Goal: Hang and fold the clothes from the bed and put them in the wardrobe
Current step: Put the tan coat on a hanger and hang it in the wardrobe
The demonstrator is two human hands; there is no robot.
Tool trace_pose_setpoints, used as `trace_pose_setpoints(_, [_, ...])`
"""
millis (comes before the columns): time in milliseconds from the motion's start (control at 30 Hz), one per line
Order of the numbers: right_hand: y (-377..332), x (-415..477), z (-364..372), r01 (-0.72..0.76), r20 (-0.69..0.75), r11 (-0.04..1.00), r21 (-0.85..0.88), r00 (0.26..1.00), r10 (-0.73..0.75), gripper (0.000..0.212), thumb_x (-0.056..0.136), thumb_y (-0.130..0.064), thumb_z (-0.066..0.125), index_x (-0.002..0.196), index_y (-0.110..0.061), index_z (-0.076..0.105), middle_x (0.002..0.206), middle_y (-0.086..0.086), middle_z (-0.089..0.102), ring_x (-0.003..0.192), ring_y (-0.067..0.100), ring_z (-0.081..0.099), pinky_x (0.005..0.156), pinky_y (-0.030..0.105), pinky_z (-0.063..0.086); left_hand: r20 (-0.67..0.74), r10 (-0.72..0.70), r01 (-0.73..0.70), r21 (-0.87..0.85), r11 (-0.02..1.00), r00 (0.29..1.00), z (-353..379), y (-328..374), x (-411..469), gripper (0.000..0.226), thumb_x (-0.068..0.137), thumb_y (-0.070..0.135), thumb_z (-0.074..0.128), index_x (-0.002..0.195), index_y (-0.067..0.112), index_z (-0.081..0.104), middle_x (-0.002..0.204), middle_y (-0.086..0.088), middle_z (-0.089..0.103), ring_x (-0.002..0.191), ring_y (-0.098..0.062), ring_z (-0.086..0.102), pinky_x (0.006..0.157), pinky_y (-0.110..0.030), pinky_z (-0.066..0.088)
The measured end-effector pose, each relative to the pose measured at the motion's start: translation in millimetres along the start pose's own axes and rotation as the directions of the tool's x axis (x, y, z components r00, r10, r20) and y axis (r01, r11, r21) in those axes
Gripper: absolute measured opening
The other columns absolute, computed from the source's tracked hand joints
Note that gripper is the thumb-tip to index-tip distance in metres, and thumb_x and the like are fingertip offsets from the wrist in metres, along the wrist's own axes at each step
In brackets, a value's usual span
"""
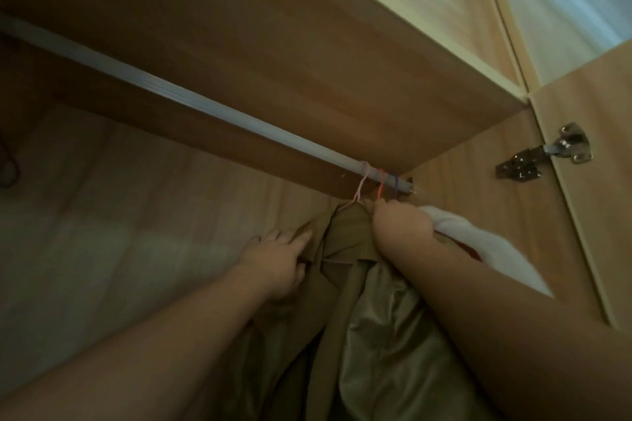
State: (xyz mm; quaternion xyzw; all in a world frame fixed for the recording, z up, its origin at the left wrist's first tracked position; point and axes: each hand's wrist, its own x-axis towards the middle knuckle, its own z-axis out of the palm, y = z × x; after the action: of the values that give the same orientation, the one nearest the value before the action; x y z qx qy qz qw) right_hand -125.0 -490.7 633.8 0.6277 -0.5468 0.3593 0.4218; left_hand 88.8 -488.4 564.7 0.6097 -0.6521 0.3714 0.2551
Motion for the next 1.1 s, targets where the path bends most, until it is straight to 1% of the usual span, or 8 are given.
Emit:
trace_pose_setpoints(67, [-4,-16,-1,0.007,-0.029,0.993,-0.114,1.000,-0.010,0.042,0.101,-0.024,0.029,0.138,-0.012,0.044,0.130,0.011,0.052,0.117,0.029,0.050,0.085,0.042,0.041,0.023,-0.006,0.006,0.014,1.000,1.000,3,-3,-18,0.068,0.100,0.049,0.034,0.158,0.032,0.003,0.165,-0.002,0.018,0.149,-0.027,0.020,0.117,-0.048,0.024])
trace_pose_setpoints(167, [-16,-59,-9,0.065,0.121,0.973,-0.222,0.992,-0.038,0.061,0.100,-0.036,0.026,0.157,-0.016,0.017,0.156,0.017,0.027,0.140,0.036,0.029,0.108,0.053,0.027,-0.034,0.028,-0.029,-0.006,1.000,0.999,4,2,-49,0.065,0.100,0.050,0.033,0.157,0.034,0.008,0.165,0.000,0.021,0.149,-0.025,0.022,0.117,-0.047,0.025])
trace_pose_setpoints(300, [-23,-140,-21,0.158,0.171,0.984,-0.087,0.975,-0.141,0.065,0.099,-0.049,0.023,0.158,-0.022,0.014,0.164,0.007,0.017,0.151,0.030,0.011,0.119,0.059,0.004,-0.049,0.054,-0.061,-0.171,0.983,0.997,-1,22,-114,0.064,0.099,0.053,0.035,0.157,0.037,0.011,0.166,0.002,0.016,0.152,-0.023,0.015,0.122,-0.044,0.020])
trace_pose_setpoints(500, [-5,-282,-11,0.102,0.096,0.992,0.070,0.989,-0.108,0.063,0.094,-0.051,0.039,0.152,-0.024,0.036,0.156,0.004,0.039,0.148,0.027,0.026,0.119,0.055,0.018,-0.057,0.122,-0.134,-0.299,0.945,0.991,-8,79,-219,0.065,0.098,0.062,0.024,0.156,0.042,0.004,0.166,0.014,0.003,0.153,-0.011,-0.003,0.122,-0.035,0.007])
trace_pose_setpoints(667, [26,-411,-12,-0.002,0.268,0.992,0.126,0.963,-0.033,0.070,0.094,-0.051,0.042,0.157,-0.029,0.022,0.164,-0.002,0.022,0.152,0.022,0.013,0.122,0.051,0.016,0.050,0.158,-0.123,-0.419,0.899,0.986,16,130,-302,0.071,0.091,0.065,0.016,0.156,0.041,0.008,0.166,0.010,0.010,0.153,-0.015,0.002,0.122,-0.040,0.013])
trace_pose_setpoints(833, [57,-551,-50,-0.200,0.467,0.970,0.134,0.876,0.116,0.072,0.090,-0.052,0.042,0.156,-0.035,0.019,0.163,-0.003,0.023,0.151,0.025,0.018,0.119,0.049,0.022,0.230,0.205,-0.070,-0.486,0.871,0.951,39,194,-403,0.071,0.093,0.065,0.021,0.157,0.038,0.008,0.166,0.005,0.013,0.154,-0.024,0.003,0.123,-0.046,0.017])
trace_pose_setpoints(967, [105,-656,-114,-0.311,0.558,0.950,0.027,0.793,0.244,0.072,0.085,-0.051,0.043,0.153,-0.032,0.031,0.159,0.000,0.033,0.149,0.027,0.024,0.116,0.050,0.028,0.318,0.318,-0.101,-0.547,0.831,0.893,22,267,-490,0.073,0.091,0.064,0.021,0.156,0.042,-0.005,0.167,0.003,0.005,0.154,-0.028,-0.002,0.123,-0.047,0.016])
trace_pose_setpoints(1100, [169,-747,-200,-0.376,0.605,0.918,-0.126,0.704,0.372,0.070,0.085,-0.048,0.043,0.151,-0.025,0.038,0.157,0.006,0.036,0.147,0.032,0.028,0.114,0.053,0.031,0.360,0.469,-0.146,-0.647,0.748,0.806,-21,357,-569,0.074,0.090,0.064,0.021,0.157,0.040,0.001,0.168,0.001,0.006,0.154,-0.027,-0.004,0.124,-0.047,0.011])
